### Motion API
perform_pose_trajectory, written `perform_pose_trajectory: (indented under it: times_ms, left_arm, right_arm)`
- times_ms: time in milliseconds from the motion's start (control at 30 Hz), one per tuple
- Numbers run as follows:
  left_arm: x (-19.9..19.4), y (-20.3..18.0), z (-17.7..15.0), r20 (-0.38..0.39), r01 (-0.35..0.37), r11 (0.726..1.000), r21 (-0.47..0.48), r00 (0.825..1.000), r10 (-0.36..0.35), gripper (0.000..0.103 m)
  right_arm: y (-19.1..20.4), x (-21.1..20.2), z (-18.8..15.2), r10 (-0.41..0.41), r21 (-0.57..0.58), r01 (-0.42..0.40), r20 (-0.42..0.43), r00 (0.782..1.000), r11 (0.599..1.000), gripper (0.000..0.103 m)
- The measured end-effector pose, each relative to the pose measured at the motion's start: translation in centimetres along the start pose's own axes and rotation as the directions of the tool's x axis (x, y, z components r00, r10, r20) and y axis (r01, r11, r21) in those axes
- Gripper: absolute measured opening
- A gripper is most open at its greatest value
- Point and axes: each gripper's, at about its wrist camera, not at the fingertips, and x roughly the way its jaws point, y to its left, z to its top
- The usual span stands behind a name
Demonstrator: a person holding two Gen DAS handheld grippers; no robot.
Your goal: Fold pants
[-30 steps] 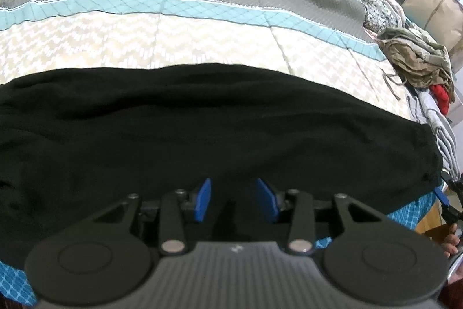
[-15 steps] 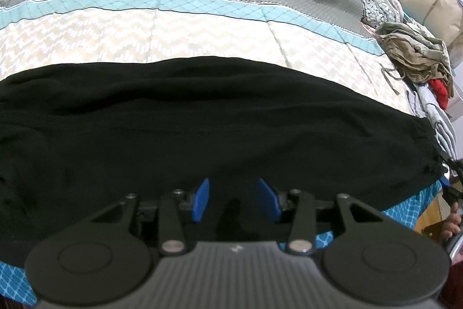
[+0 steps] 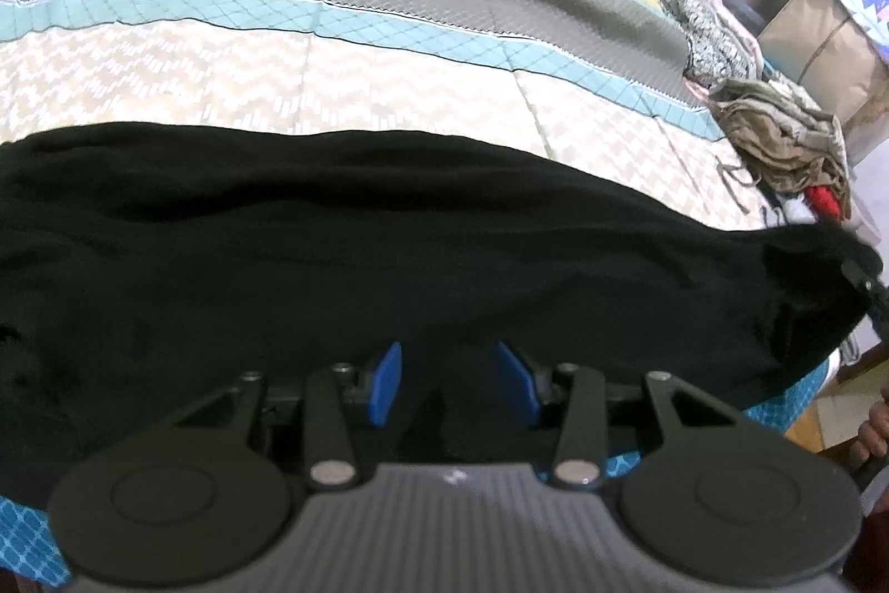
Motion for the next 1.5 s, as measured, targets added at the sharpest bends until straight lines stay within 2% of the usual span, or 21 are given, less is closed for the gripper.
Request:
perform_pose_trajectory:
  times_ms: [67, 167, 267, 300, 333, 400, 433, 467, 533, 667, 800, 867, 933, 967, 1000, 1033, 1067, 1133, 1300, 1367, 1500]
  left_arm:
    - [-0.1, 0.5, -0.2, 0.003, 0.016, 1.0, -0.017, 1.0, -0.015, 0.04]
    - [-0.3, 1.3, -0.6, 0.006, 0.027, 0.999, -0.033, 1.0, -0.026, 0.04]
    - [-0.6, 2.0, -1.0, 0.012, 0.033, 0.998, -0.046, 0.999, -0.032, 0.04]
    - [-0.8, 2.4, -1.1, 0.015, 0.034, 0.998, -0.05, 0.999, -0.033, 0.04]
    - [-1.0, 2.6, -1.2, 0.019, 0.035, 0.998, -0.055, 0.999, -0.034, 0.04]
    - [-1.6, 3.3, -1.4, 0.034, 0.038, 0.997, -0.065, 0.999, -0.036, 0.04]
    - [-1.9, 3.7, -1.6, 0.042, 0.041, 0.997, -0.07, 0.998, -0.038, 0.04]
    - [-2.1, 4.1, -1.8, 0.047, 0.043, 0.996, -0.078, 0.998, -0.039, 0.041]
    - [-2.1, 4.8, -2.1, 0.05, 0.044, 0.994, -0.1, 0.998, -0.039, 0.042]
    - [-1.8, 6.0, -2.8, 0.043, 0.05, 0.989, -0.141, 0.998, -0.044, 0.042]
    - [-2.2, 6.1, -3.1, 0.054, 0.064, 0.989, -0.132, 0.997, -0.057, 0.042]
    - [-2.6, 6.7, -3.3, 0.066, 0.07, 0.988, -0.137, 0.996, -0.061, 0.042]
    - [-2.8, 7.2, -3.4, 0.076, 0.07, 0.986, -0.148, 0.995, -0.059, 0.042]
    - [-2.9, 7.5, -3.4, 0.079, 0.069, 0.985, -0.155, 0.995, -0.057, 0.042]
    - [-2.9, 7.7, -3.5, 0.08, 0.068, 0.985, -0.161, 0.995, -0.056, 0.042]
    - [-3.0, 7.9, -3.7, 0.081, 0.067, 0.984, -0.166, 0.995, -0.054, 0.042]
    - [-3.3, 8.1, -3.8, 0.086, 0.065, 0.983, -0.171, 0.995, -0.051, 0.042]
    - [-3.8, 8.5, -4.0, 0.101, 0.069, 0.982, -0.174, 0.994, -0.052, 0.042]
    - [-5.3, 10.1, -4.8, 0.134, 0.09, 0.977, -0.194, 0.989, -0.064, 0.042]
    - [-6.3, 10.9, -5.3, 0.159, 0.117, 0.971, -0.209, 0.984, -0.084, 0.042]
    - [-8.7, 12.8, -6.3, 0.239, 0.143, 0.958, -0.248, 0.968, -0.082, 0.05]
  right_arm:
    - [3.7, 0.2, -0.1, 0.091, -0.105, -0.094, -0.032, 0.995, 0.99, 0.017]
    - [8.7, 1.4, -2.2, 0.182, -0.238, -0.214, -0.148, 0.972, 0.947, 0.017]
    - [12.5, 4.4, -6.8, 0.171, -0.359, -0.3, -0.349, 0.921, 0.884, 0.017]
    - [13.5, 5.8, -9.1, 0.132, -0.397, -0.316, -0.426, 0.895, 0.862, 0.018]
    - [14.1, 6.6, -10.9, 0.073, -0.453, -0.304, -0.458, 0.886, 0.838, 0.022]
    - [15.2, 5.3, -12.2, 0.044, -0.578, -0.273, -0.378, 0.925, 0.769, 0.024]
    - [15.7, 4.7, -12.1, 0.046, -0.599, -0.283, -0.379, 0.924, 0.749, 0.034]
    - [15.7, 4.1, -11.5, 0.077, -0.586, -0.312, -0.391, 0.917, 0.748, 0.042]
    - [15.2, 3.0, -9.9, 0.156, -0.518, -0.375, -0.417, 0.896, 0.769, 0.046]
    - [14.6, 1.9, -7.0, 0.253, -0.4, -0.413, -0.394, 0.883, 0.818, 0.045]
    - [13.4, 2.6, -4.9, 0.368, -0.134, -0.435, -0.35, 0.861, 0.89, 0.043]
    - [14.0, 3.7, -5.3, 0.346, -0.077, -0.396, -0.353, 0.869, 0.915, 0.03]
    - [14.3, 5.2, -6.6, 0.281, -0.08, -0.337, -0.394, 0.875, 0.938, 0.027]
    - [14.6, 6.4, -7.9, 0.235, -0.096, -0.307, -0.446, 0.863, 0.947, 0.027]
    - [15.0, 7.9, -9.5, 0.198, -0.109, -0.295, -0.521, 0.83, 0.949, 0.028]
    - [15.3, 8.3, -10.7, 0.179, -0.128, -0.288, -0.533, 0.827, 0.949, 0.029]
    - [16.1, 7.8, -10.9, 0.168, -0.166, -0.284, -0.5, 0.85, 0.944, 0.032]
    - [17.6, 7.2, -10.3, 0.137, -0.207, -0.27, -0.496, 0.857, 0.94, 0.033]
    - [20.0, 4.7, -7.9, 0.239, -0.195, -0.323, -0.359, 0.902, 0.926, 0.033]
    - [21.4, 4.3, -8.1, 0.277, -0.188, -0.365, -0.373, 0.886, 0.912, 0.033]
    - [23.8, 5.1, -9.8, 0.322, -0.172, -0.441, -0.466, 0.824, 0.881, 0.033]
